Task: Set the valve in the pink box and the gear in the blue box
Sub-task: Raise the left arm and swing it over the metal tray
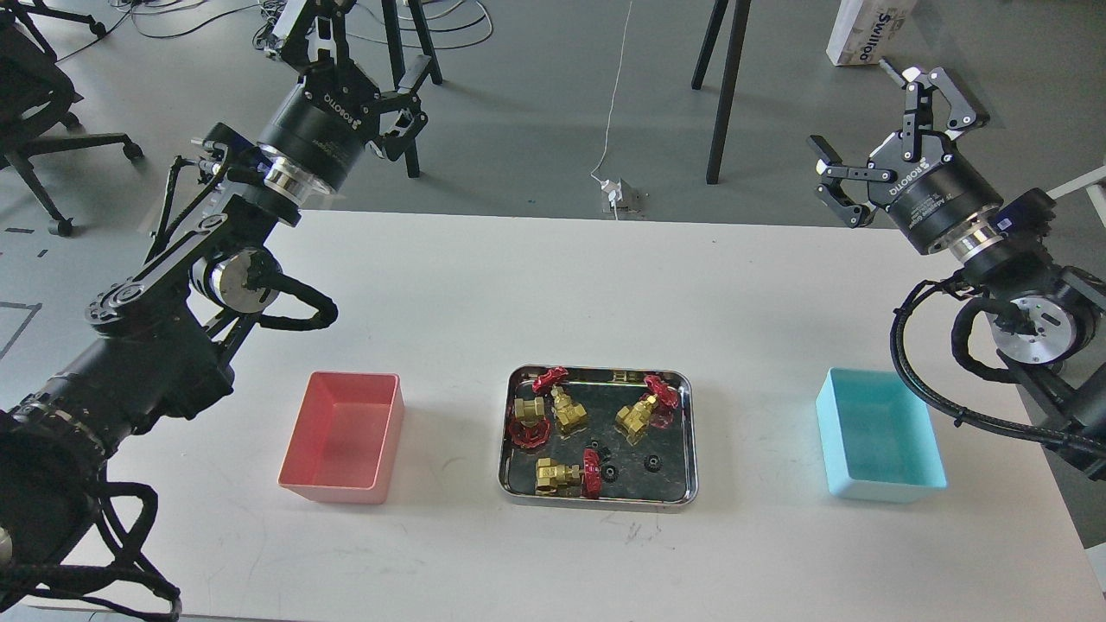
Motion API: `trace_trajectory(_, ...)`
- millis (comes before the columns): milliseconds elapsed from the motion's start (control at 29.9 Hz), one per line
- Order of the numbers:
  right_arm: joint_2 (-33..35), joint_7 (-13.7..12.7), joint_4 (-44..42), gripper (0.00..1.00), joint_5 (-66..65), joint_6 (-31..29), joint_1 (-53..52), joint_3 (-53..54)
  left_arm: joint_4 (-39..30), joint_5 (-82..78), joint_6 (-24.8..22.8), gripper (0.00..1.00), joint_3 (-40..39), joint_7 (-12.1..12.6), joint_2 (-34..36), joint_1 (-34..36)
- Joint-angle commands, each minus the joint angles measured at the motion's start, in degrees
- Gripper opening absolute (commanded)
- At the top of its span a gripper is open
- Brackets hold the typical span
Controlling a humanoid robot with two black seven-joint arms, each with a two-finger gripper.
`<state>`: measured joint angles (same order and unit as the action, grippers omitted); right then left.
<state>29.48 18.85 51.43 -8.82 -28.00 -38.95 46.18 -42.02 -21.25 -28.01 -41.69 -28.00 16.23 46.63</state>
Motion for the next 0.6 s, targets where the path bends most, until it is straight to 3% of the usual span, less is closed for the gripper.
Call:
trace_trajectory(0,-0.7,0.3,0.1,1.0,0.1,0.0,0.5,1.4,0.0,-0.2,0.0,1.0,0.1,0.0,0.6,-1.0)
trace_trajectory(167,-1.0,0.3,0.3,1.0,1.6,0.0,1.0,1.5,1.4,0.4,0.0,1.0,-0.2,0.0,2.9,-0.2)
trace_trajectory(267,-0.3,-0.5,0.2,1.0,2.5,0.0,1.9,1.4,9.5,5.0,0.0,1.0,-4.6,0.0,2.5,-0.3)
trace_trajectory(401,0.1,-0.4,-0.5,1.0,2.6,0.0,1.9,2.6,18.9,7.9,0.0,1.0,-7.5,0.0,-4.6,0.2)
trace_trajectory(568,0.6,-0.4,-0.5,1.0,3.0,0.0,2.0,2.9,14.3,6.5,0.0,1.0,-8.1,0.0,-3.8,0.6)
